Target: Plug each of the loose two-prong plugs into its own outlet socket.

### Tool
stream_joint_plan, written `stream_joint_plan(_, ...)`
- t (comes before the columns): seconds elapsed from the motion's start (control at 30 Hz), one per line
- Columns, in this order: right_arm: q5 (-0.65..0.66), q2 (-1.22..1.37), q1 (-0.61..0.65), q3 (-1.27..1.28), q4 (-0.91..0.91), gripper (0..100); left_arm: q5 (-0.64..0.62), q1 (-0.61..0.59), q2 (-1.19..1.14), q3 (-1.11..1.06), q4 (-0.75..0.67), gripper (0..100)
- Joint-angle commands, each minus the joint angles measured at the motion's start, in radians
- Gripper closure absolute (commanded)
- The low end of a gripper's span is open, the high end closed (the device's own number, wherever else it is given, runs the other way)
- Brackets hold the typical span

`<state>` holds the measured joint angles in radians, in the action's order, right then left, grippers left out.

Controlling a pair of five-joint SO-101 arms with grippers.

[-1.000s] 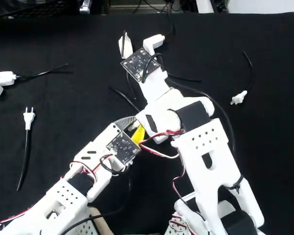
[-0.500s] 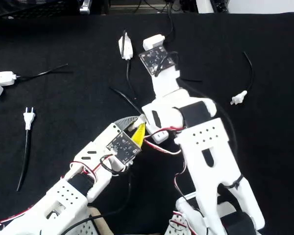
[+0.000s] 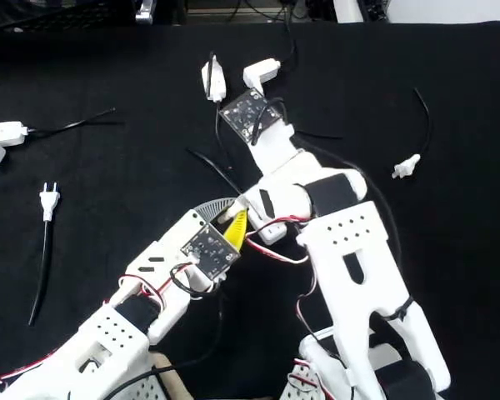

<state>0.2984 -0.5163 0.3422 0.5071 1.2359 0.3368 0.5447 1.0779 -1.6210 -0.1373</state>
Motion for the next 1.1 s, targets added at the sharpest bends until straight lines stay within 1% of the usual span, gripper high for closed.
stream_joint_plan(0.0,0.014,-0.022,-0.005,-0.076,0.083,87.9,-0.012,0.013,0.018,0.028,0.002,97)
stream_joint_plan(0.07,0.029,-0.030,0.021,-0.117,0.150,82.5,-0.012,0.010,0.018,0.030,0.002,97)
stream_joint_plan(0.1,0.031,-0.031,0.038,-0.147,0.176,81.5,-0.012,0.008,0.018,0.031,0.003,97)
stream_joint_plan(0.23,0.008,-0.025,0.130,-0.225,0.221,81.5,-0.012,0.008,0.018,0.028,0.003,97)
stream_joint_plan(0.33,0.015,-0.024,0.144,-0.237,0.227,81.5,-0.012,0.005,0.018,0.028,0.003,97)
stream_joint_plan(0.4,0.044,-0.022,0.144,-0.237,0.235,81.5,-0.012,0.008,0.018,0.027,0.003,97)
stream_joint_plan(0.53,0.052,0.024,0.141,-0.249,0.250,81.5,-0.006,0.013,0.018,0.022,0.005,97)
stream_joint_plan(0.63,0.055,0.084,0.094,-0.265,0.261,81.5,-0.006,0.013,0.018,0.015,-0.002,97)
stream_joint_plan(0.7,0.080,0.125,0.058,-0.260,0.230,81.5,-0.008,0.013,0.023,0.016,-0.002,97)
stream_joint_plan(0.8,0.100,0.157,0.028,-0.268,0.203,81.5,-0.009,0.015,0.074,-0.001,0.006,97)
stream_joint_plan(0.97,0.117,0.147,0.029,-0.260,0.184,81.5,-0.008,0.033,0.222,-0.081,0.006,97)
stream_joint_plan(1.0,0.115,0.150,0.028,-0.260,0.183,81.5,-0.009,0.039,0.247,-0.088,0.018,97)
stream_joint_plan(1.07,0.115,0.150,0.021,-0.251,0.170,81.5,-0.008,0.041,0.313,-0.076,0.126,97)
